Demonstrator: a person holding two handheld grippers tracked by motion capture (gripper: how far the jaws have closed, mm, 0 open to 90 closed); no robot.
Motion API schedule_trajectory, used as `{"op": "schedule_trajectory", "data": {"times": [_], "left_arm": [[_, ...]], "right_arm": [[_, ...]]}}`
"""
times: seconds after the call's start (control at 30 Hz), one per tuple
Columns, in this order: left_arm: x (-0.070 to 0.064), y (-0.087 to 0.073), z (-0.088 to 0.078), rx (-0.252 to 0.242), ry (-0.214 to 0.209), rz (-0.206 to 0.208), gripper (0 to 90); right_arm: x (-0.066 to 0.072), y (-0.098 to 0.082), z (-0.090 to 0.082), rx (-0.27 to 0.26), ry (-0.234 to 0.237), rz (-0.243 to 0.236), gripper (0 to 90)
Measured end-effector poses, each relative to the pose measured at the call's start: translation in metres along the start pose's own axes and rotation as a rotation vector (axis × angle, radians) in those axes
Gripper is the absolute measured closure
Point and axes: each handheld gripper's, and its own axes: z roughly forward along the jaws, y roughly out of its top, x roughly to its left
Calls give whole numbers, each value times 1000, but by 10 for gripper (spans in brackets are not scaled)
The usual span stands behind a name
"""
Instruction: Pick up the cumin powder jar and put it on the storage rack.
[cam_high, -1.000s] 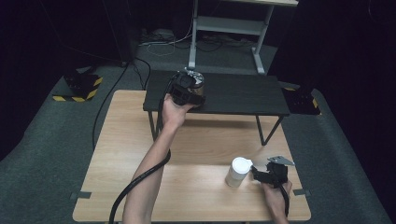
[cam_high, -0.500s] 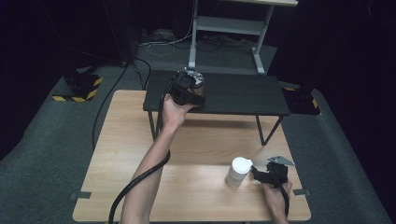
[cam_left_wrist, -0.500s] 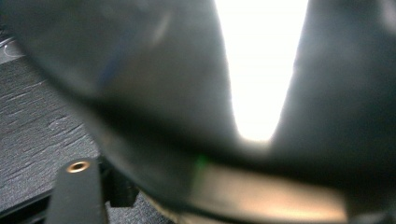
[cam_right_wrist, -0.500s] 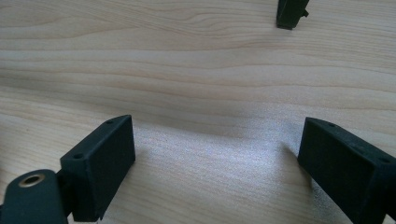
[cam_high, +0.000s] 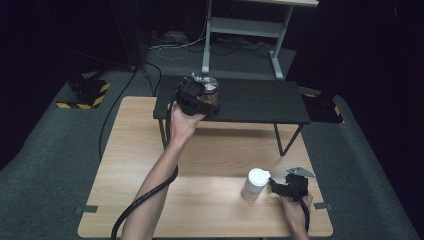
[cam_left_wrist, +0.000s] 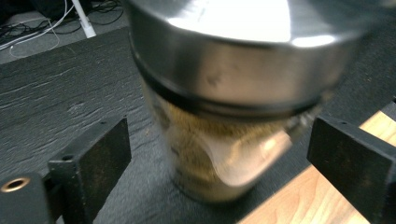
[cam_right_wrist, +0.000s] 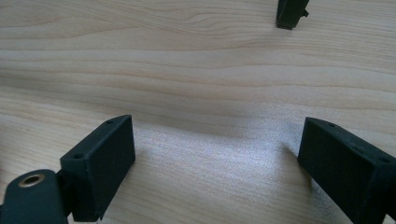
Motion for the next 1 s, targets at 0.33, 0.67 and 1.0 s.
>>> {"op": "schedule_trajectory", "data": {"times": [0.33, 0.67, 1.0], "left_arm": [[-5, -13, -22, 12, -9, 48, 18], [-34, -74, -15, -256, -7, -286, 2], [-42, -102, -21, -272, -57, -288, 2]], "right_arm": [[0, 0, 0, 0, 0, 1, 102], [0, 0, 0, 0, 0, 0, 101], [0, 0, 0, 0, 0, 0, 101]]}}
